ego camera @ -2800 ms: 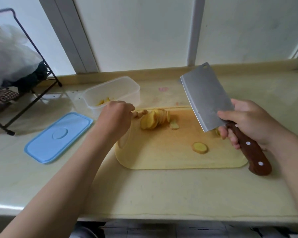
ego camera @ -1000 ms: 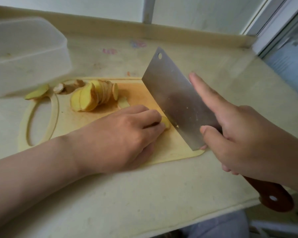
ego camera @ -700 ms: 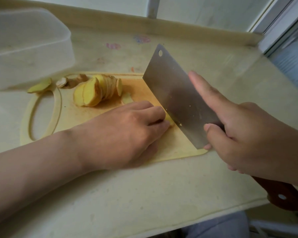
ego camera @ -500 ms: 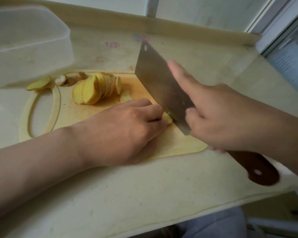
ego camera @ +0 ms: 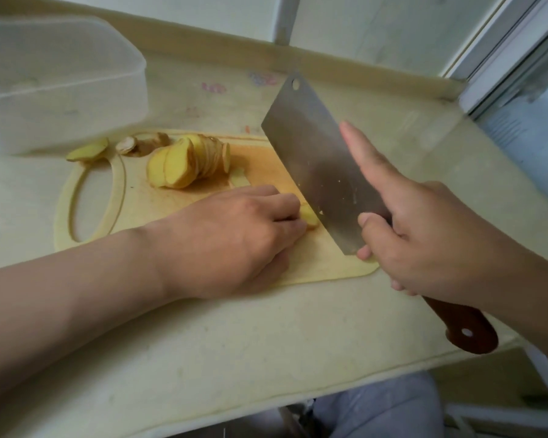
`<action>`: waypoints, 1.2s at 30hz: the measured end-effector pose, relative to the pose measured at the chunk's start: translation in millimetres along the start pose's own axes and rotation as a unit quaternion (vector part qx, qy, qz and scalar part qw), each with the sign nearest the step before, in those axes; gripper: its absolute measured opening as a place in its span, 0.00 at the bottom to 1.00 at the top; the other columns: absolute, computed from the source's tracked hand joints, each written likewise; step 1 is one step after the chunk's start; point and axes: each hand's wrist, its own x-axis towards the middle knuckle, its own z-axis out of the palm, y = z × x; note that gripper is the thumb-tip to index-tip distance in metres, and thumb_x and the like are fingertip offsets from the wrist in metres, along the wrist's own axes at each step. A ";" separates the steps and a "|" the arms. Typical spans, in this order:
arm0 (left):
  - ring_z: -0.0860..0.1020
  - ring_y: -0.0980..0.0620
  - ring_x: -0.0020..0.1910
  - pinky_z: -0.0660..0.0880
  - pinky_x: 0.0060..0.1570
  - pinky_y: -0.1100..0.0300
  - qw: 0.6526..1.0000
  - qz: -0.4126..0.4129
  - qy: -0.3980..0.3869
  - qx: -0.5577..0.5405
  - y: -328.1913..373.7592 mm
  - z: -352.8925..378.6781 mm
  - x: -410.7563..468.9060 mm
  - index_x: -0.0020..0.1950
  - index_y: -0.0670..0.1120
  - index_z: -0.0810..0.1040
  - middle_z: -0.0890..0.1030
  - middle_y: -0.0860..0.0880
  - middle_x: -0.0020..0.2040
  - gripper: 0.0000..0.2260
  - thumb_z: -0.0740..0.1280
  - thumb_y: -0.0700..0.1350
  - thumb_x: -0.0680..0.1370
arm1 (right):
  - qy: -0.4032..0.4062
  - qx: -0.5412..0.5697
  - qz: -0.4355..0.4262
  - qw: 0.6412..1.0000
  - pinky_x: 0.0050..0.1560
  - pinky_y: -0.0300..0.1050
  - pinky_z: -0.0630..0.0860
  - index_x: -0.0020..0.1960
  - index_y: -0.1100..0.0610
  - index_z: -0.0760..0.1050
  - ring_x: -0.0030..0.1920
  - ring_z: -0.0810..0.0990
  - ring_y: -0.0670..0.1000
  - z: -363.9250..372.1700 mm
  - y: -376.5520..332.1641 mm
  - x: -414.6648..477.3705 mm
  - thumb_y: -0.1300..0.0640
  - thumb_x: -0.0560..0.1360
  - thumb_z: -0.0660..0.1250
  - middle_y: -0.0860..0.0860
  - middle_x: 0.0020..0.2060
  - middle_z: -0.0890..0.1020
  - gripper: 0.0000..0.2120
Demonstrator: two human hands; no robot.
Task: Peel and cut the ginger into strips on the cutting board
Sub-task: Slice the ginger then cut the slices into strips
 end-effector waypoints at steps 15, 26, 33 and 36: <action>0.77 0.41 0.46 0.77 0.49 0.47 1.000 -0.013 0.008 0.008 1.1 1.2 -1.9 0.58 0.39 0.81 0.78 0.41 0.54 0.15 0.61 0.46 0.80 | 0.052 0.035 0.004 0.998 0.29 0.57 0.82 0.79 0.24 0.38 0.27 0.83 0.55 9.1 -5.2 14.0 0.60 0.82 0.58 0.58 0.32 0.84 0.43; 0.77 0.40 0.48 0.76 0.47 0.44 1.000 -0.012 0.011 0.015 -0.8 1.7 -1.6 0.59 0.41 0.81 0.79 0.43 0.52 0.17 0.58 0.49 0.81 | -0.029 0.019 0.018 0.999 0.27 0.54 0.83 0.74 0.18 0.40 0.28 0.83 0.58 -4.8 -6.0 8.3 0.59 0.84 0.57 0.59 0.34 0.84 0.42; 0.76 0.40 0.46 0.76 0.45 0.44 1.000 -0.007 0.015 0.024 -0.3 2.6 0.1 0.58 0.40 0.82 0.79 0.43 0.51 0.19 0.56 0.49 0.81 | -0.048 0.004 0.006 0.999 0.26 0.53 0.83 0.79 0.24 0.42 0.25 0.83 0.53 -6.6 -14.0 35.5 0.61 0.82 0.58 0.53 0.36 0.84 0.42; 0.77 0.39 0.46 0.77 0.44 0.44 0.999 -0.007 0.018 0.027 0.9 2.4 -0.7 0.57 0.40 0.82 0.79 0.43 0.49 0.19 0.55 0.49 0.82 | 0.016 0.059 0.009 0.998 0.24 0.50 0.82 0.79 0.24 0.43 0.25 0.83 0.54 1.8 -8.1 25.6 0.62 0.82 0.58 0.54 0.35 0.84 0.42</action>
